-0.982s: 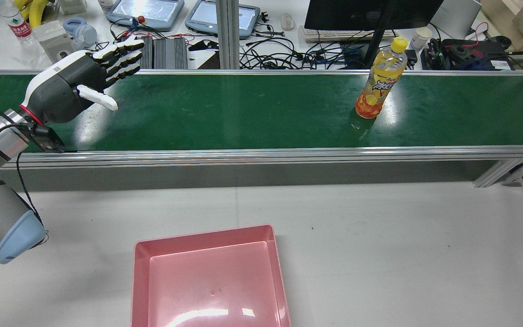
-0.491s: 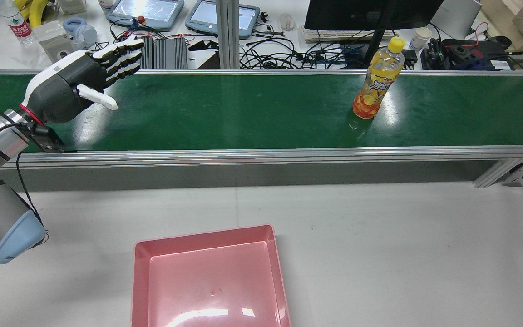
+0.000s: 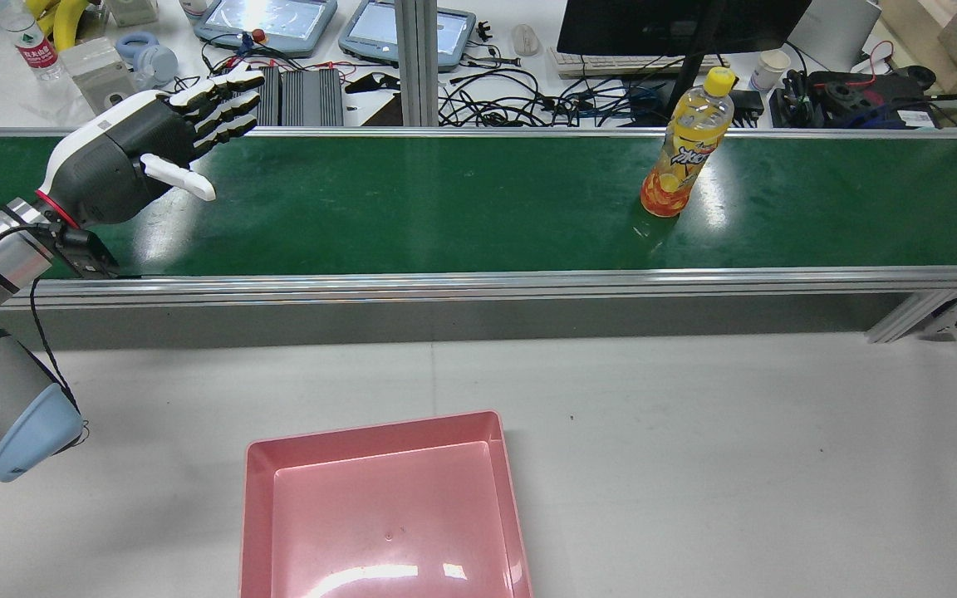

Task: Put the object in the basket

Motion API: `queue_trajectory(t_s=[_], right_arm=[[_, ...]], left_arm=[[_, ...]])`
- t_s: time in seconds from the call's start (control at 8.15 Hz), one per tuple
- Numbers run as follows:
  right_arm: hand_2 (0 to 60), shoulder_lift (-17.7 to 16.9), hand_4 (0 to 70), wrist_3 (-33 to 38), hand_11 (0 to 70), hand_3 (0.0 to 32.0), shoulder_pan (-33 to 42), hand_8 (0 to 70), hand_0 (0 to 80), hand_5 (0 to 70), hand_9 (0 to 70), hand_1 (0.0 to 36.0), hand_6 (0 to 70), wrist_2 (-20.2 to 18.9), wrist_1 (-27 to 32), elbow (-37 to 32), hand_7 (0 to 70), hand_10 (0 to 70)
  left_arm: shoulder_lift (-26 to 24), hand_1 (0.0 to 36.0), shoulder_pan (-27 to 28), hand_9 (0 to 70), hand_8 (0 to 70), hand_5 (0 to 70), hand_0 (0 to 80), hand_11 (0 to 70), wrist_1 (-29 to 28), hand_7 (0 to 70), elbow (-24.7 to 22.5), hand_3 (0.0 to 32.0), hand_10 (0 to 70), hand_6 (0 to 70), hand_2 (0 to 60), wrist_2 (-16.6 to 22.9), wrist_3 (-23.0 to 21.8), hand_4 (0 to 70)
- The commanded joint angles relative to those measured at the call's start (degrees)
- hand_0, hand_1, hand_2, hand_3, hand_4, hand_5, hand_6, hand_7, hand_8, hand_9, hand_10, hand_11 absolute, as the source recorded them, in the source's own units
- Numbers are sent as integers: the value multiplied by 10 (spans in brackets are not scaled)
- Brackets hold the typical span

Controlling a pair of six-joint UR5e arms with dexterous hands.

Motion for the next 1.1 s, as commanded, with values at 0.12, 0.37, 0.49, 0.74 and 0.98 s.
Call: queue_trajectory(t_s=[0.12,0.37,0.49,0.74,0.98], right_arm=[[0,0,0,1,0,0,0,0,0,0,0,0,0,0,0,0,0,0],[0,0,0,0,0,0,0,0,0,0,0,0,0,0,0,0,0,0],[0,0,0,0,0,0,0,0,0,0,0,0,0,0,0,0,0,0],[0,0,0,0,0,0,0,0,0,0,0,0,0,0,0,0,0,0],[0,0,0,0,0,0,0,0,0,0,0,0,0,0,0,0,0,0]], left_arm=[[0,110,-1,71,67,151,524,96,1,0,-1,30,56,6,0,0,0,127],[0,109,-1,71,69,151,522,89,1,0,-1,28,51,5,0,0,0,125],[0,113,-1,69,67,149,526,93,1,0,-1,28,53,6,0,0,1,125],[-1,112,-1,67,64,151,530,89,1,0,-3,30,51,5,0,0,0,124],[0,112,-1,70,68,157,528,90,1,0,-2,26,52,6,0,1,0,125]])
